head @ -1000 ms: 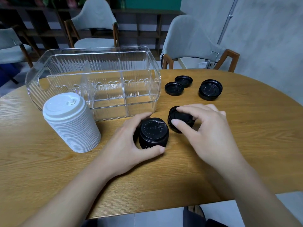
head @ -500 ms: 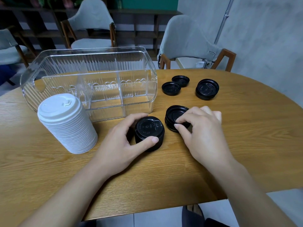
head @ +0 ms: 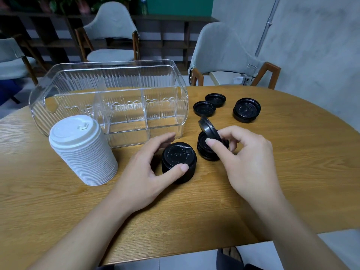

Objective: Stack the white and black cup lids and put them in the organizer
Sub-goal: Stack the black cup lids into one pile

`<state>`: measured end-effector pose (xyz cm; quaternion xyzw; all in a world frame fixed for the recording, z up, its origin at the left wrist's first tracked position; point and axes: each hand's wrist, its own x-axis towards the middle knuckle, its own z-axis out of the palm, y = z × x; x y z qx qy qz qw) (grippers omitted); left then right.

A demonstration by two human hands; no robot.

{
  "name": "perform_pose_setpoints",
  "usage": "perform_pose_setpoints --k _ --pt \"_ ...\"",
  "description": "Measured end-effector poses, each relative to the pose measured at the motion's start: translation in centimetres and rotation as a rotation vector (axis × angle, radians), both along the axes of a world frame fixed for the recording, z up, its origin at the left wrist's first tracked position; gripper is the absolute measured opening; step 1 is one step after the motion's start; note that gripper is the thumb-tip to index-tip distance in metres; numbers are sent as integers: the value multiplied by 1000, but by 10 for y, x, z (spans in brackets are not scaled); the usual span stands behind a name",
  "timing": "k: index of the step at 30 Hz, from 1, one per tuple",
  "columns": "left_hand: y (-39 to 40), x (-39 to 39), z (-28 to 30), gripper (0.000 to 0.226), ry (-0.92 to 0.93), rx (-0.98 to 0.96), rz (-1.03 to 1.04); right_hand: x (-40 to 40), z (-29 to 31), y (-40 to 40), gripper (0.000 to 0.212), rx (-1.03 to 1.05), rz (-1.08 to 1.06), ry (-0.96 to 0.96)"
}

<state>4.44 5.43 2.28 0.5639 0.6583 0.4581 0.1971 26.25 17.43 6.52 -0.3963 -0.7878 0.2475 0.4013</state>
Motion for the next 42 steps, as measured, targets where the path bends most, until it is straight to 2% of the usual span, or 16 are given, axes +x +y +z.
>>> perform_pose_setpoints --k 6,12,16,19,23,25,29,31,38,40,42 --pt "-3 6 5 98 23 112 19 -12 15 -18 5 -364 203 320" --pt "0 8 4 112 31 242 49 -20 16 -27 16 -658 322 465" --pt "0 5 3 107 40 260 50 -24 19 -27 34 -735 349 437" --pt "-1 6 3 94 86 273 67 -25 19 -27 34 -754 375 472" --pt "-1 6 2 92 84 267 81 -24 17 -26 30 -703 368 424" --pt "-1 5 1 92 83 263 86 -23 15 -25 33 -570 310 344" --pt "1 4 0 87 111 269 105 -15 16 -28 66 -175 257 -2" --pt "2 5 -2 84 139 275 105 -14 17 -30 75 -91 296 -93" --pt "-1 7 1 82 165 272 86 -18 10 -25 68 -112 293 -78" --pt "-1 7 2 88 165 249 72 -19 7 -23 66 -95 293 -64" --pt "-2 6 3 105 145 179 47 -19 4 -20 62 -62 279 -61"
